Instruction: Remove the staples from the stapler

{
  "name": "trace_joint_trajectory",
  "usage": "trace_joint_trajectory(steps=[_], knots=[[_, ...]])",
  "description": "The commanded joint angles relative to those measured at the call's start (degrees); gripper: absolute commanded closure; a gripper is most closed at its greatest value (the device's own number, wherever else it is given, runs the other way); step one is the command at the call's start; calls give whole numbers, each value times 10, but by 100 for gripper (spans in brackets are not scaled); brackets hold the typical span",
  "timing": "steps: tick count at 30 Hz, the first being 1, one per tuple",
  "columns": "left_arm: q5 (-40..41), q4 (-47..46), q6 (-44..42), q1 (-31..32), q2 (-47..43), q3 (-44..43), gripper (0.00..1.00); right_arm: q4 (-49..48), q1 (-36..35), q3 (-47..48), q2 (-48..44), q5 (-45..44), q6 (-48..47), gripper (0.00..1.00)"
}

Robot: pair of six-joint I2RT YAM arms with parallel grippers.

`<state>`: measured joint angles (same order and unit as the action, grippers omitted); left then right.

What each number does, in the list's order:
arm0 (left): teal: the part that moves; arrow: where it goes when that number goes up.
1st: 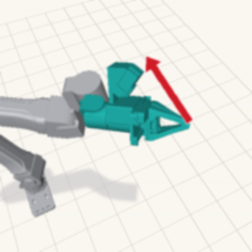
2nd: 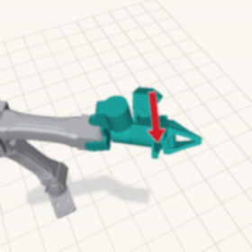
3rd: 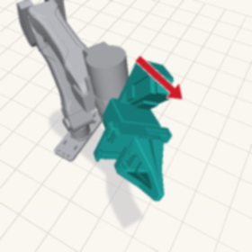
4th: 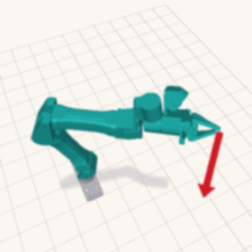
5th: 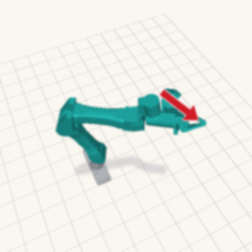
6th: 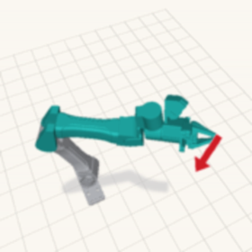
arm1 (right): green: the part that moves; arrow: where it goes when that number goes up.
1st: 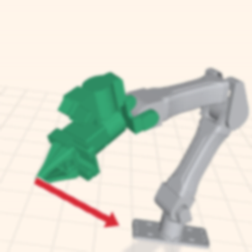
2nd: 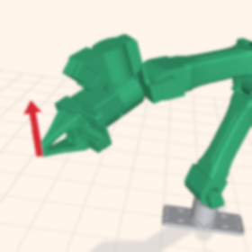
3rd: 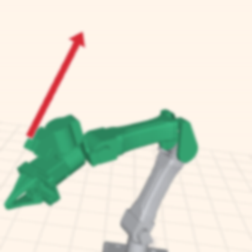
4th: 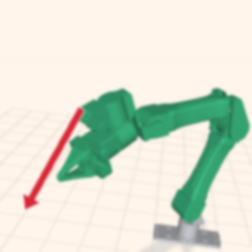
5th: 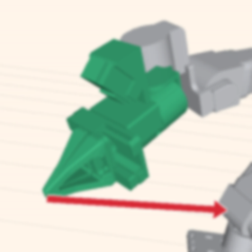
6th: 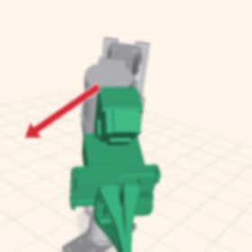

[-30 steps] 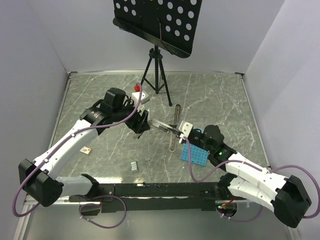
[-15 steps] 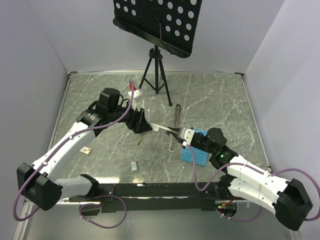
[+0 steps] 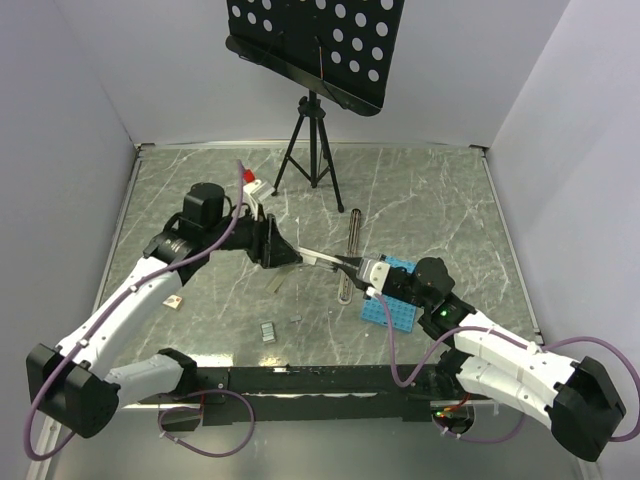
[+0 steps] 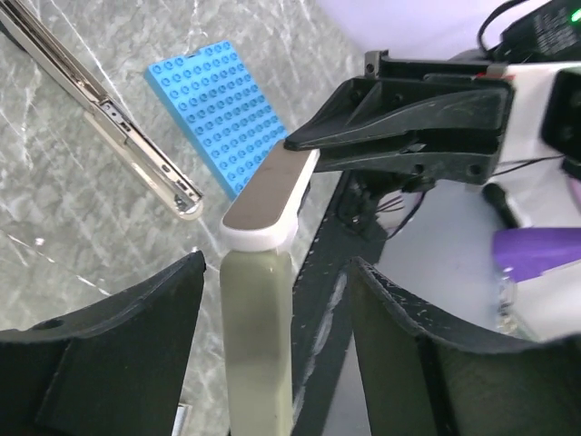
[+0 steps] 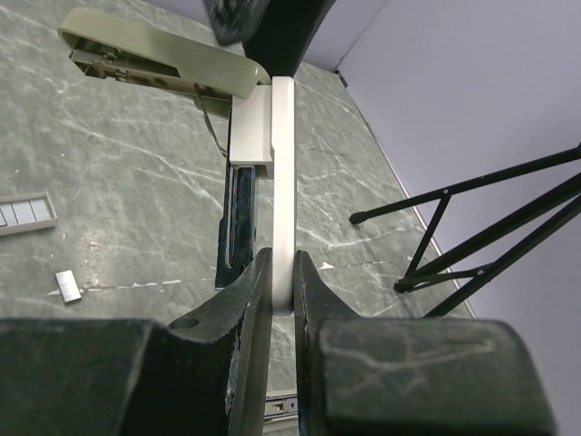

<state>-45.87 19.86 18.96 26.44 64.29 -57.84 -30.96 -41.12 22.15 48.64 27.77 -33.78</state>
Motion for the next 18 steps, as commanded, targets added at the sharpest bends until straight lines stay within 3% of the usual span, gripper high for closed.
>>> trace_joint_trajectory(steps=[1,8,18], knots=[[-49,-61,54,-23,-24,19,31,-55,-4,3,-6,21,-12,100],[-59,-9,32,-44,1,11,34,-53,-5,8,0,22,-14,100],[-102,-105,83,-44,29,63,34,-56,-8,10,22,11,-15,100]])
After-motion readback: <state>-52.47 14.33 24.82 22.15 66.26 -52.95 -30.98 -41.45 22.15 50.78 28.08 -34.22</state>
